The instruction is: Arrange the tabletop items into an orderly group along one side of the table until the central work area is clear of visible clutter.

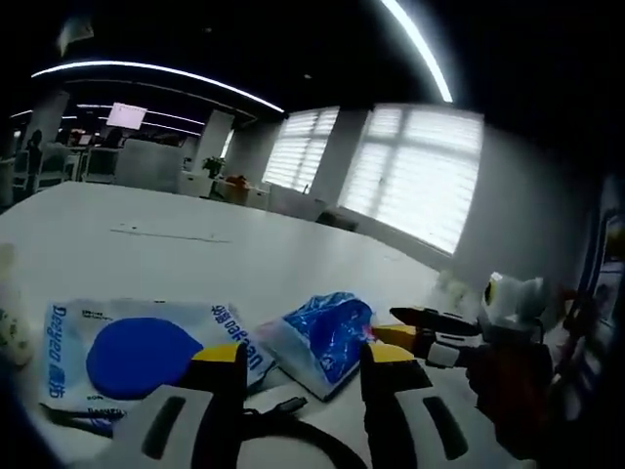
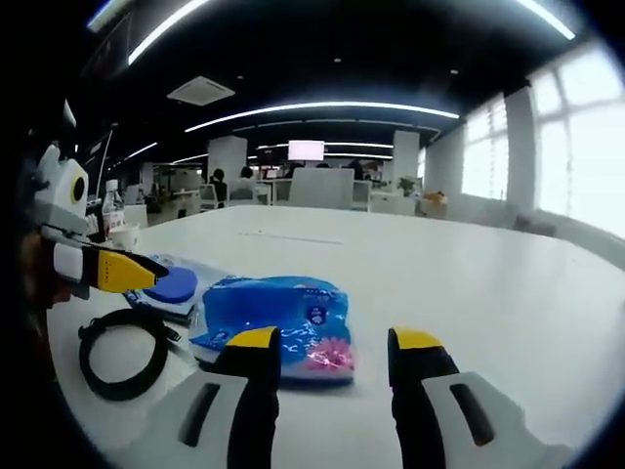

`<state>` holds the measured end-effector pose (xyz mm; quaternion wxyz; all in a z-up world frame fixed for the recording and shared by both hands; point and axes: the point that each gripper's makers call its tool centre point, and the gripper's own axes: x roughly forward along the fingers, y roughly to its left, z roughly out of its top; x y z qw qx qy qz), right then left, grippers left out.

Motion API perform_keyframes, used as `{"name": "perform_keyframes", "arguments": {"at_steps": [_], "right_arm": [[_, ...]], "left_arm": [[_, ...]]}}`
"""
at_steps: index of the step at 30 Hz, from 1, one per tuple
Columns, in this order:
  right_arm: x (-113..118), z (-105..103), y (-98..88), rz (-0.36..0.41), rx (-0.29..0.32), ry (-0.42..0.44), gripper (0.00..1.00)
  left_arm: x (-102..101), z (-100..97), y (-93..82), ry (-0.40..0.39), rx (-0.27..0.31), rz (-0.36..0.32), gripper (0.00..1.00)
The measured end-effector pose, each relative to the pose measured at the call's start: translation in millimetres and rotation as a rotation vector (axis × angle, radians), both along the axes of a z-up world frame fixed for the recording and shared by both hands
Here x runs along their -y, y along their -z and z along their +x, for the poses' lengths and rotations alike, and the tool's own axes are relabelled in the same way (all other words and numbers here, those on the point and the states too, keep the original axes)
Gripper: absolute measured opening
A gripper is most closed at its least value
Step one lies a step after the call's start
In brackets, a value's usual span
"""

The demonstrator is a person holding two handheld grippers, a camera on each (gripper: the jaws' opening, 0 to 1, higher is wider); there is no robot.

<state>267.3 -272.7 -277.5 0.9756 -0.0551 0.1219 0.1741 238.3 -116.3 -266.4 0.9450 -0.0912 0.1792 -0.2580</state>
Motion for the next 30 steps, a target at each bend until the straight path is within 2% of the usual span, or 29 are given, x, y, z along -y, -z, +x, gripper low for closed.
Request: {"name": "perform_keyframes", "arguments": {"at_steps": [5,8,15,18,24,30], "right_arm": [[0.6,0.3,0.0,0.013,0.003,0.0,0.43],[2.7,1.0,1.6,0.015,0.001,0.002,0.44],[3.7,2.2,2.6,0.015,0.002,0.009,0.43],[2.1,2.5,3.4,0.025,0.003,0.009,0.43],[0.6,3.9,2.1,0.049,0.012,0.011,0.43],[-1.2,5.2,2.8,0.049,0.012,0.014,0.42]], "left_arm": [[6.4,6.1,3.0,0.001,-0.001,-0.002,0.46],[9.5,7.9,3.1,0.003,0.01,0.029,0.46],[21.9,10.5,3.5,0.028,-0.004,-0.004,0.46],[27.6,13.9,8.3,0.035,-0.02,0.006,0.46],[32.5,11.2,9.7,0.042,-0.016,0.011,0.45],[27.4,14.0,11.3,0.036,-0.02,0.032,0.45]]}}
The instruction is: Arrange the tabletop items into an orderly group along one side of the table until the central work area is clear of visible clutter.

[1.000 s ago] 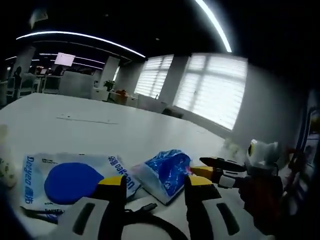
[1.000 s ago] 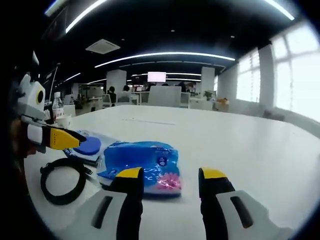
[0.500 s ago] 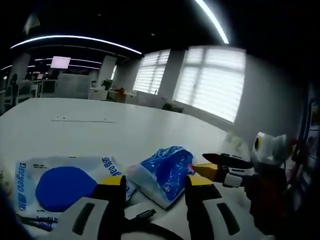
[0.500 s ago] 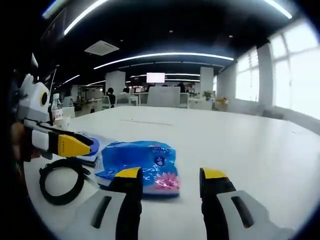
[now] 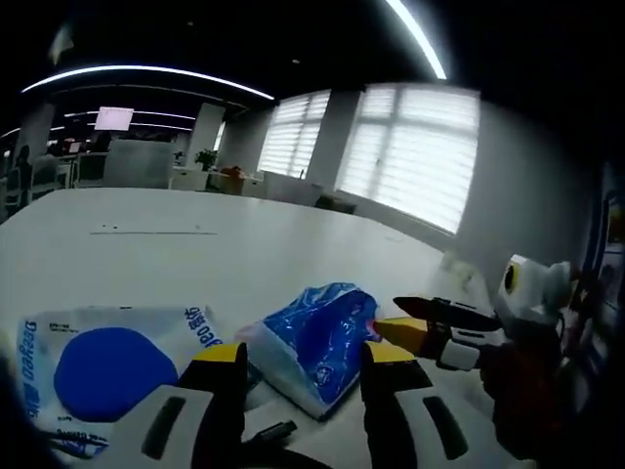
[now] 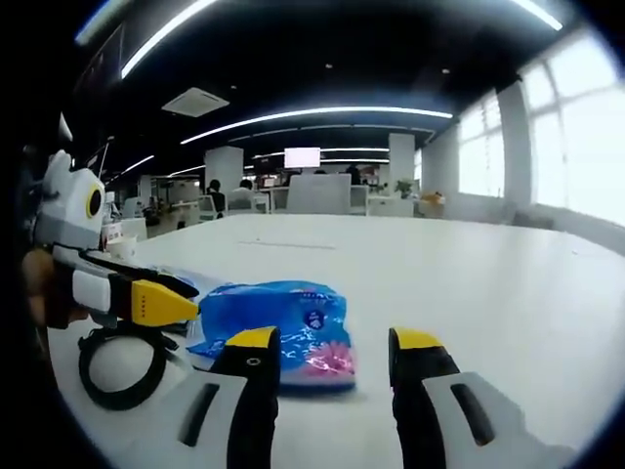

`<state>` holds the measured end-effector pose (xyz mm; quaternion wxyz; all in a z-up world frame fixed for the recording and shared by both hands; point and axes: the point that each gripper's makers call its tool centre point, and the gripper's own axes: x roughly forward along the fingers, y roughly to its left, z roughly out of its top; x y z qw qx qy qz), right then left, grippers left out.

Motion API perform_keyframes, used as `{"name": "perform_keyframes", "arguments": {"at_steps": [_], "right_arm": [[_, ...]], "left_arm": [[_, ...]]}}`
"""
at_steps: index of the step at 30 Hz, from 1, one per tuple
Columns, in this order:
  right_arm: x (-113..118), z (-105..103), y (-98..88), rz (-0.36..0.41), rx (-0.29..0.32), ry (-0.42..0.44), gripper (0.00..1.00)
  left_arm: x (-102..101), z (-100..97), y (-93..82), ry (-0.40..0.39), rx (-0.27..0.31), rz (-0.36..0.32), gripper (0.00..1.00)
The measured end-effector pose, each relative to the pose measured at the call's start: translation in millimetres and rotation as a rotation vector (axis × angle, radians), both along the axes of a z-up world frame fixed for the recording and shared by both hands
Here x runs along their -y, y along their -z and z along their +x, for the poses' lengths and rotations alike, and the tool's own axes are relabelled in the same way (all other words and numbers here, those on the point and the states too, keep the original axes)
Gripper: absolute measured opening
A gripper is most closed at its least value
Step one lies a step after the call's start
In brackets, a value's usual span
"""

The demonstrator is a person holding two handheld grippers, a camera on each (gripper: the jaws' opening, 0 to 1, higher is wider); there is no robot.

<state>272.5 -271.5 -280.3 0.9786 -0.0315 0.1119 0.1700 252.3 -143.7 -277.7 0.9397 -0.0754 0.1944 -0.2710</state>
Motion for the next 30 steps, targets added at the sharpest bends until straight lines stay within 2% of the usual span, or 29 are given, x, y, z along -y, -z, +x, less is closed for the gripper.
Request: {"name": "perform_keyframes", "arguments": {"at_steps": [4,8,13,17,21,27,30], "right_arm": [[0.3,1.5,2.9,0.005,-0.008,0.004,0.42],[0.6,3.4,4.8,0.009,-0.011,0.005,0.41],[1.6,6.0,8.9,0.014,-0.02,0.003,0.37],[0.3,6.2,9.1,0.062,-0.031,-0.011,0.36],[2.1,7.1,8.1,0.045,-0.021,-0.009,0.27],[-0.9,9.9,11.5,0.036,-0.033,-0.024,0.26],[-2.5,10.5,13.7,0.029,-0.039,-0.03,0.21]], "left_arm": [[-2.0,-0.1,5.0,-0.001,-0.011,0.022,0.45],[8.0,10.1,8.0,-0.005,-0.017,0.017,0.45],[15.0,12.7,9.2,0.006,-0.029,0.024,0.45],[15.8,13.8,9.4,-0.002,-0.042,0.002,0.45],[13.9,16.0,9.8,-0.01,-0.04,0.028,0.44],[12.7,22.0,14.5,-0.019,-0.044,0.044,0.42],[10.8,25.0,16.6,-0.027,-0.037,0.062,0.38]]}}
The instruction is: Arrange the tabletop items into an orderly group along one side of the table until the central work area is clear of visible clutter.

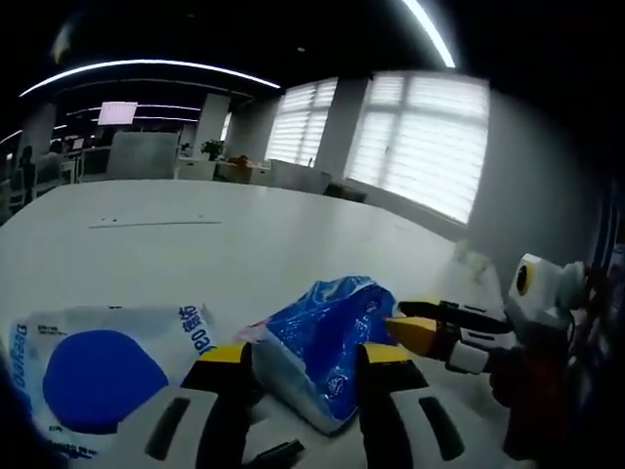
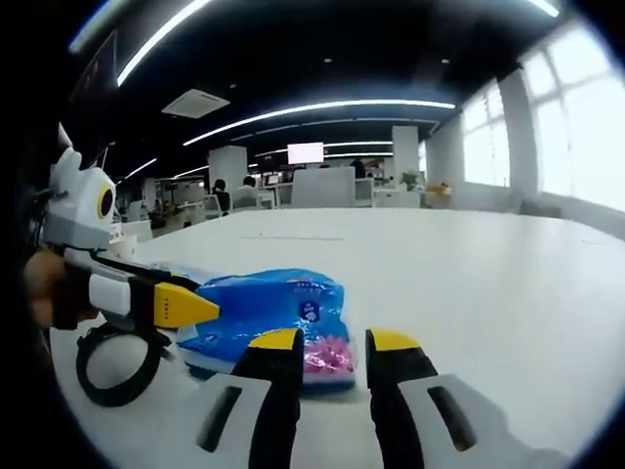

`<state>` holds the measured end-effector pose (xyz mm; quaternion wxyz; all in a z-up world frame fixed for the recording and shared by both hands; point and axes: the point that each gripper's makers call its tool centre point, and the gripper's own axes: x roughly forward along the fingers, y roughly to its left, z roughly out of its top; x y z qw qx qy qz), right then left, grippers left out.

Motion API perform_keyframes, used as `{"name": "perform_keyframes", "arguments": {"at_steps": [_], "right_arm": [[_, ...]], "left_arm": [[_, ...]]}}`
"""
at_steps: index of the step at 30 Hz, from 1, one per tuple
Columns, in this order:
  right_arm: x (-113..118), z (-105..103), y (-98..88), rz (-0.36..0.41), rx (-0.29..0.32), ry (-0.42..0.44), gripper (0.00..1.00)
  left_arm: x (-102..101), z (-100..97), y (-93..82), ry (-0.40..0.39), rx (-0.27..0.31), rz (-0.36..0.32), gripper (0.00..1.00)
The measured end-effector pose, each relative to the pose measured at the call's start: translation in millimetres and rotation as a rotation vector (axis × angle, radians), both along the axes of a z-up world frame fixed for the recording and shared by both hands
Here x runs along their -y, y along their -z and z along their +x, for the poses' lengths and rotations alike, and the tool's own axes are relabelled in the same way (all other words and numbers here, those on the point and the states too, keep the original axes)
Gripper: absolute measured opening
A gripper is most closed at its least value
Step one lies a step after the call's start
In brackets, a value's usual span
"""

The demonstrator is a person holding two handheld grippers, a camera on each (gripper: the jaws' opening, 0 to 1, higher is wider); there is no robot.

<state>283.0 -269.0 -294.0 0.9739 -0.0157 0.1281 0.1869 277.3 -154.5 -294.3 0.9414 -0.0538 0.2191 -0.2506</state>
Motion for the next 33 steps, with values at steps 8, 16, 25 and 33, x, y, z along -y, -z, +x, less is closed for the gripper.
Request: {"name": "perform_keyframes", "arguments": {"at_steps": [8,16,25,33], "right_arm": [[0.2,-0.9,4.0,-0.011,-0.019,0.013,0.14],[4.5,-3.7,4.9,-0.079,-0.007,0.03,0.02],[5.7,-8.8,4.0,-0.078,-0.014,0.031,0.01],[12.1,-14.0,0.2,-0.087,-0.005,0.051,0.0]], "left_arm": [[-4.5,5.7,1.8,0.002,0.014,0.048,0.29],[-8.3,8.4,-1.3,-0.012,0.015,0.044,0.13],[-2.9,4.1,-1.3,-0.012,0.004,0.011,0.03],[2.8,-0.3,-3.7,0.016,0.004,-0.006,0.01]]}}
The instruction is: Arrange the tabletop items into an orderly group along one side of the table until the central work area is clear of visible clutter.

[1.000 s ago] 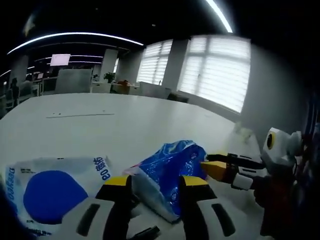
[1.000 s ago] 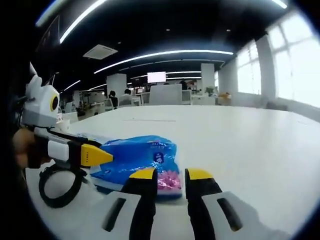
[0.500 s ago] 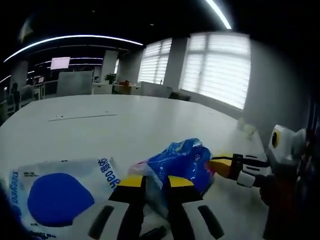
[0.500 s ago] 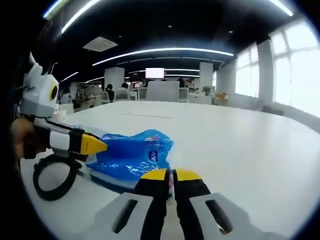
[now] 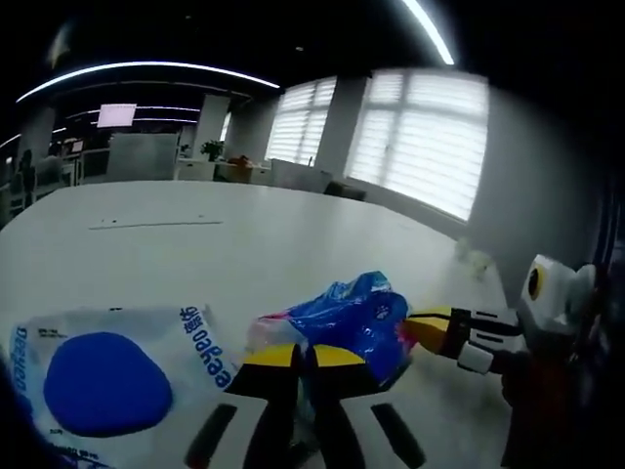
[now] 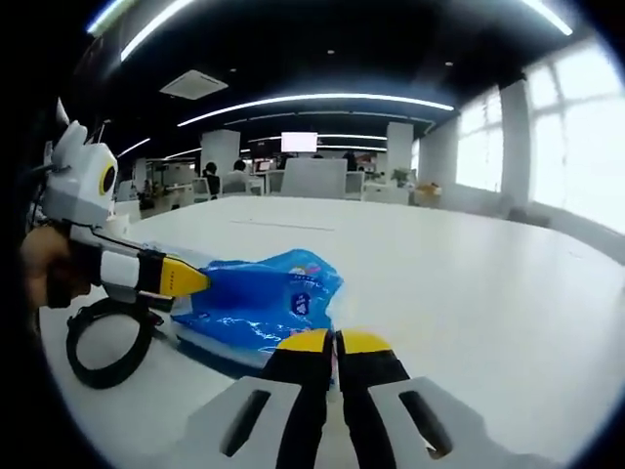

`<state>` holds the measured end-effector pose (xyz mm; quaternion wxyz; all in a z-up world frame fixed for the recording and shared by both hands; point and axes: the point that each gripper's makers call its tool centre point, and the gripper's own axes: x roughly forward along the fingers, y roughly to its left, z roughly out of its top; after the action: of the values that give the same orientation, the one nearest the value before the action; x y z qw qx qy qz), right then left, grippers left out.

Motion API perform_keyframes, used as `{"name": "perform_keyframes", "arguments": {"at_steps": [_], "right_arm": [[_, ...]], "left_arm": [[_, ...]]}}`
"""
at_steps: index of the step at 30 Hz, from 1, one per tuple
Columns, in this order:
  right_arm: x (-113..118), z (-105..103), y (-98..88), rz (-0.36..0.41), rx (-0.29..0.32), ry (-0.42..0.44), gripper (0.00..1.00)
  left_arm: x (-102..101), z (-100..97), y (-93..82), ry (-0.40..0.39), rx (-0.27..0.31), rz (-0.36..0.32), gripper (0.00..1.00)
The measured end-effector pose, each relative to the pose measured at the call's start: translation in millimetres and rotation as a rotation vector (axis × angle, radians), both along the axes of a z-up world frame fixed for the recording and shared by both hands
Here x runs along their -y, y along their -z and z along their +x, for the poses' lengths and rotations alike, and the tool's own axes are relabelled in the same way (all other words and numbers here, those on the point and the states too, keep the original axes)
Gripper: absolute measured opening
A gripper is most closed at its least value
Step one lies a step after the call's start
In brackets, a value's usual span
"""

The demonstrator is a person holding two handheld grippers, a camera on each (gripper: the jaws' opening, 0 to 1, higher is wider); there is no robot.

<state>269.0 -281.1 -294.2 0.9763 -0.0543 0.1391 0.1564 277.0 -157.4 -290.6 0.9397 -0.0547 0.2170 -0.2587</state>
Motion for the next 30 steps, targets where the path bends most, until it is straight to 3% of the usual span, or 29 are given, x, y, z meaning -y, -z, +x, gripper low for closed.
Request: {"name": "perform_keyframes", "arguments": {"at_steps": [11,23,30], "right_arm": [[-1.7,2.6,-18.7,-0.012,0.034,0.009,0.0],[-3.8,15.4,-15.0,-0.01,0.008,0.013,0.0],[-3.3,21.6,-12.8,0.045,-0.014,0.02,0.0]], "left_arm": [[-0.5,8.8,-16.8,-0.007,0.023,-0.044,0.0],[-3.5,16.1,-12.9,-0.015,0.033,0.0,0.0],[-4.5,22.4,-15.8,-0.021,0.041,-0.003,0.0]]}}
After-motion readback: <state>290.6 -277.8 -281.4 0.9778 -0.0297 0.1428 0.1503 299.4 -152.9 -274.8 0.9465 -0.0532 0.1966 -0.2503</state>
